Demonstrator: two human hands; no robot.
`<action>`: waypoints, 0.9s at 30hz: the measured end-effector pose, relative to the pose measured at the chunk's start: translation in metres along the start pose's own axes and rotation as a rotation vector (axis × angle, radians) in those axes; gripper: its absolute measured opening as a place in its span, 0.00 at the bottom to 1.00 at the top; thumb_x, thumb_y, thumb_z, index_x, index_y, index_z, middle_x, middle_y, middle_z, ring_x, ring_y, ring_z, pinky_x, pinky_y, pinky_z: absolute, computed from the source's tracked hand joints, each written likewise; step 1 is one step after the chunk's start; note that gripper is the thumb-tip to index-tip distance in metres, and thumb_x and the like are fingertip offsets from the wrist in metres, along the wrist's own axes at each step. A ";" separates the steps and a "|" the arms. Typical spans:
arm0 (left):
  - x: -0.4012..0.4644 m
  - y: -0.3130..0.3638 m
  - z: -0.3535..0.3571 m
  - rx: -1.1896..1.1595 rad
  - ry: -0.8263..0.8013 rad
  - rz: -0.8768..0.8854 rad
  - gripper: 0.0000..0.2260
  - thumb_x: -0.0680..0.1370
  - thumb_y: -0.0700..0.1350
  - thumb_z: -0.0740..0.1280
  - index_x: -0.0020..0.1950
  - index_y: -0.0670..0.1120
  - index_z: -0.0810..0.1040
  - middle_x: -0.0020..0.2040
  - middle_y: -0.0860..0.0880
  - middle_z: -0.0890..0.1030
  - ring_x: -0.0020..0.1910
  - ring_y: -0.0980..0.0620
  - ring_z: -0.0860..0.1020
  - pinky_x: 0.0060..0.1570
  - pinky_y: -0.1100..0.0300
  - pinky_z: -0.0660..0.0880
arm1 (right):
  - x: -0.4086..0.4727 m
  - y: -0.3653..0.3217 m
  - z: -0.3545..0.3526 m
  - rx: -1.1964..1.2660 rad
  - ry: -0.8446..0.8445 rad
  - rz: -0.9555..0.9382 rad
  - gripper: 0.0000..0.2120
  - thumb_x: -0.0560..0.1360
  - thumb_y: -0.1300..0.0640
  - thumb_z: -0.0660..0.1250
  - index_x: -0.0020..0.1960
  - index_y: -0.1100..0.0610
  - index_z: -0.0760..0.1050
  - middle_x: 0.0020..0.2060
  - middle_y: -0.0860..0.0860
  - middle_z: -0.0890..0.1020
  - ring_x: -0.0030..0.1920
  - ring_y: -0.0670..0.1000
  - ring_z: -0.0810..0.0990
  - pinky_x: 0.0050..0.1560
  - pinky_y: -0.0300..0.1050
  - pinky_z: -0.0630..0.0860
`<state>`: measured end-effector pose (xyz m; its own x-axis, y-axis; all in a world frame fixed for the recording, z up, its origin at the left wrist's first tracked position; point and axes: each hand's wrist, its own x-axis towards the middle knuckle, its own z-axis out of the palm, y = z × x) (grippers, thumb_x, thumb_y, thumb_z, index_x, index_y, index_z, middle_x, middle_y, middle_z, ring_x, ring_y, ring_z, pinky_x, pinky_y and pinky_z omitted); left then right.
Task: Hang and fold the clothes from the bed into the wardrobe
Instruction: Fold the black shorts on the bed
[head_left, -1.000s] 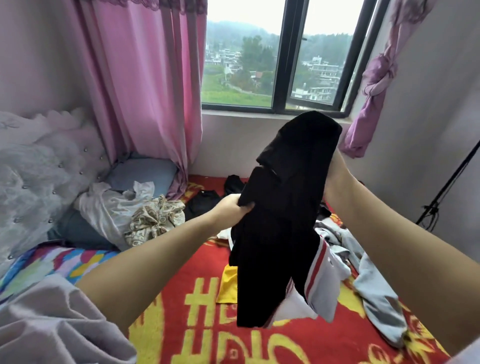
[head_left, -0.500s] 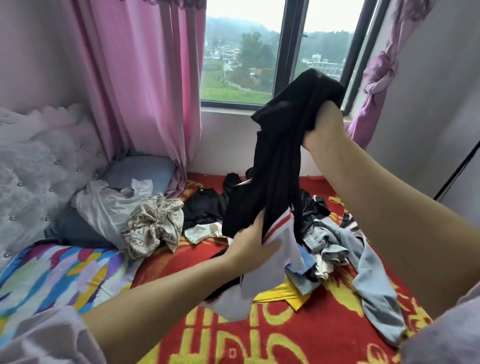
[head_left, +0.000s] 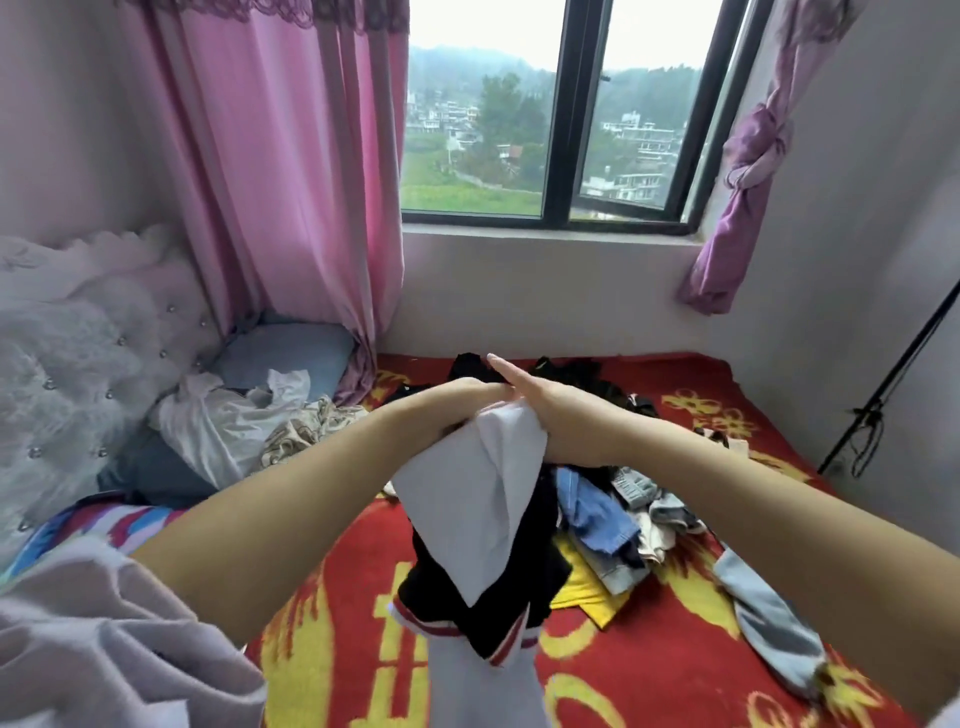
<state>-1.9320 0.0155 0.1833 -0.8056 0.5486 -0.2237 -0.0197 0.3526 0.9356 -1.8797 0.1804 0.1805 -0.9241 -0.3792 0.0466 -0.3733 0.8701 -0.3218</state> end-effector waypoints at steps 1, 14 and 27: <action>0.000 -0.003 -0.006 -0.123 -0.047 -0.035 0.13 0.81 0.49 0.60 0.44 0.45 0.79 0.38 0.49 0.81 0.32 0.57 0.78 0.37 0.64 0.74 | 0.000 0.004 0.003 0.118 0.049 0.000 0.38 0.73 0.57 0.70 0.78 0.52 0.54 0.63 0.54 0.77 0.61 0.54 0.76 0.63 0.46 0.70; -0.050 -0.064 -0.015 -0.168 -0.222 -0.041 0.12 0.80 0.42 0.62 0.62 0.54 0.72 0.52 0.59 0.79 0.48 0.64 0.80 0.50 0.68 0.75 | -0.011 0.029 0.021 1.401 0.178 0.475 0.29 0.79 0.34 0.54 0.56 0.57 0.81 0.51 0.58 0.84 0.50 0.54 0.84 0.52 0.49 0.80; -0.030 -0.063 -0.074 -0.059 0.368 0.145 0.14 0.80 0.36 0.57 0.43 0.45 0.81 0.35 0.50 0.81 0.37 0.52 0.77 0.37 0.63 0.74 | -0.019 0.080 0.013 1.593 0.604 0.651 0.14 0.75 0.54 0.62 0.56 0.58 0.78 0.54 0.59 0.82 0.52 0.57 0.82 0.56 0.51 0.77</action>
<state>-1.9500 -0.0791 0.1517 -0.9607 0.2773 0.0151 0.0850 0.2417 0.9666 -1.8908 0.2533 0.1410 -0.9086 0.3268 -0.2601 0.1082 -0.4172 -0.9023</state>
